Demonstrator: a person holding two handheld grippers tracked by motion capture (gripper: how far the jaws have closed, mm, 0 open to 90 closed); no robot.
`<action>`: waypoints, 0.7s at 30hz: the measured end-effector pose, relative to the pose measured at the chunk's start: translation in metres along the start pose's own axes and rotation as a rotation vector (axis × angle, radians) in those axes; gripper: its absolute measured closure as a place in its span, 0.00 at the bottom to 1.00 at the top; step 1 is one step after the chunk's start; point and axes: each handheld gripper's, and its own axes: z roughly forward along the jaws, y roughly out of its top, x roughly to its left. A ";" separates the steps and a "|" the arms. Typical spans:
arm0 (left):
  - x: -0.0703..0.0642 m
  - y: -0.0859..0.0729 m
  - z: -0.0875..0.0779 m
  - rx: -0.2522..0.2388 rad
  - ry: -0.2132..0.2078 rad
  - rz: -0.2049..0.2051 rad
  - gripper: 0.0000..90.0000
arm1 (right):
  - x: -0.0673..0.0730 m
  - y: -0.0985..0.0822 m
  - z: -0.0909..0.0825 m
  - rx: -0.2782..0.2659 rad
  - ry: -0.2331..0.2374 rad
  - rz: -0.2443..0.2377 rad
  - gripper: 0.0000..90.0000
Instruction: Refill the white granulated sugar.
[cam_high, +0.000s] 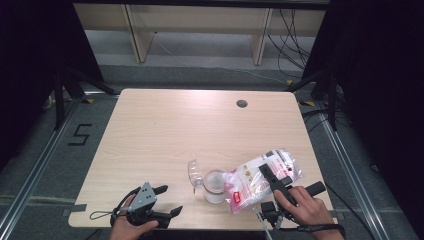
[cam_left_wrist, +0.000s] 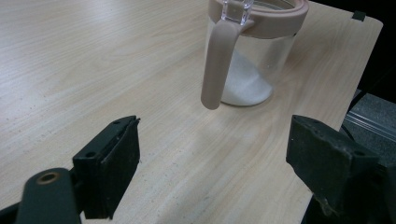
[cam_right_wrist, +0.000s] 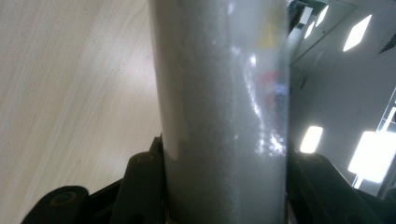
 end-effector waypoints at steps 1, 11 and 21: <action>0.000 0.000 0.000 -0.002 0.000 0.000 0.19 | 0.002 0.000 0.000 0.008 0.006 0.023 0.68; 0.000 0.000 0.000 -0.002 0.000 0.000 0.19 | 0.001 0.000 0.000 0.001 0.004 0.017 0.68; 0.000 0.000 0.000 -0.001 0.000 0.002 0.19 | 0.001 -0.001 -0.001 0.008 0.002 0.028 0.68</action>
